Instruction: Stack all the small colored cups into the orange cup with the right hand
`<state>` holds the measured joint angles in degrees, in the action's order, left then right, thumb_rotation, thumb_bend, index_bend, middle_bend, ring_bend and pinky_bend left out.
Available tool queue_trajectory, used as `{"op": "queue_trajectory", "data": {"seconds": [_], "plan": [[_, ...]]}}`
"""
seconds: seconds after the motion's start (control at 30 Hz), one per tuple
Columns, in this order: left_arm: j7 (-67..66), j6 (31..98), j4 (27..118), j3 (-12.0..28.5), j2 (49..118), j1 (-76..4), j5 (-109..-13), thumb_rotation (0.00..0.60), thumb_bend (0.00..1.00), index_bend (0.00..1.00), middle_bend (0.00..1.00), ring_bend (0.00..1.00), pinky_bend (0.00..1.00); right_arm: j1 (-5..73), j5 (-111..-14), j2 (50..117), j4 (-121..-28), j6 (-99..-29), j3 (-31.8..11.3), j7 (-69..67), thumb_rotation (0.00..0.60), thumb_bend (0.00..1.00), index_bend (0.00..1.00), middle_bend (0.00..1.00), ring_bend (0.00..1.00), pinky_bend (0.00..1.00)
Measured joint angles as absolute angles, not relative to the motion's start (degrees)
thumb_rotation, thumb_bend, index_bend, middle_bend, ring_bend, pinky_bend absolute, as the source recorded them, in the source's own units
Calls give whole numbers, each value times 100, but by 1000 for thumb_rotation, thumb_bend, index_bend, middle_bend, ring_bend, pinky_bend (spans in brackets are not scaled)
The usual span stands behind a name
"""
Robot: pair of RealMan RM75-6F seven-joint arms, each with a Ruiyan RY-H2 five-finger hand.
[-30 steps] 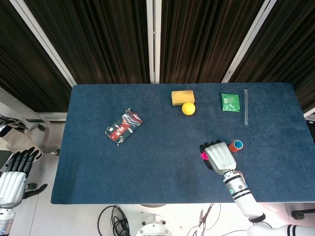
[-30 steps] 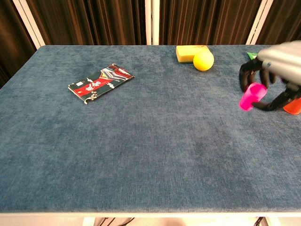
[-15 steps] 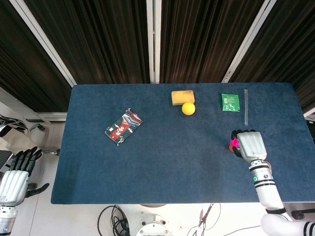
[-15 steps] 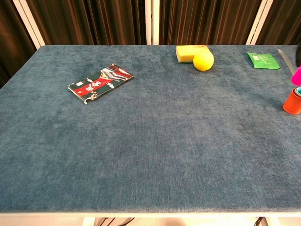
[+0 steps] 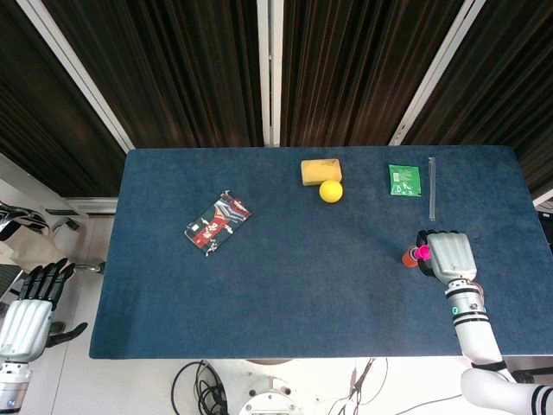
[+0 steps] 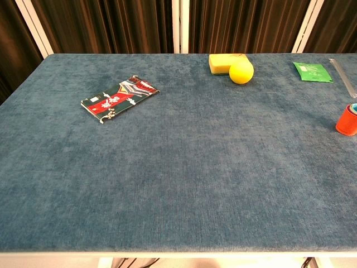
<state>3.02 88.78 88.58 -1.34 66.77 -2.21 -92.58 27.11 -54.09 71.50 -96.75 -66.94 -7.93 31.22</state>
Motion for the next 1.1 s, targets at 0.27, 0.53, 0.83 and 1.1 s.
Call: {"op": "queue_trajectory", "data": {"seconds": [0.27, 0.53, 0.83, 1.1], "plan": [[279, 8870, 8875, -124, 6664, -233, -9247, 600, 70, 35, 0, 0, 0, 2771, -5287, 7269, -9466, -6572, -798, 3091, 600, 284, 580, 482, 492, 451], [265, 8874, 8889, -126, 6657, -232, -9239, 600, 70, 35, 0, 0, 0, 2800, -5195, 7210, -9478, -6394, -773, 3001, 600, 147, 365, 390, 351, 403], [211, 8870, 8931, -132, 6641, -234, -9243, 600, 69, 35, 0, 0, 0, 2698, -5423, 7008, -9650, -6625, -768, 2826, 600, 100, 164, 250, 188, 266], [99, 8859, 9032, -113, 6634, -270, -9273, 600, 70, 35, 0, 0, 0, 2109, -6481, 6523, -10124, -7583, -595, 2275, 600, 78, 79, 178, 99, 159]]}}
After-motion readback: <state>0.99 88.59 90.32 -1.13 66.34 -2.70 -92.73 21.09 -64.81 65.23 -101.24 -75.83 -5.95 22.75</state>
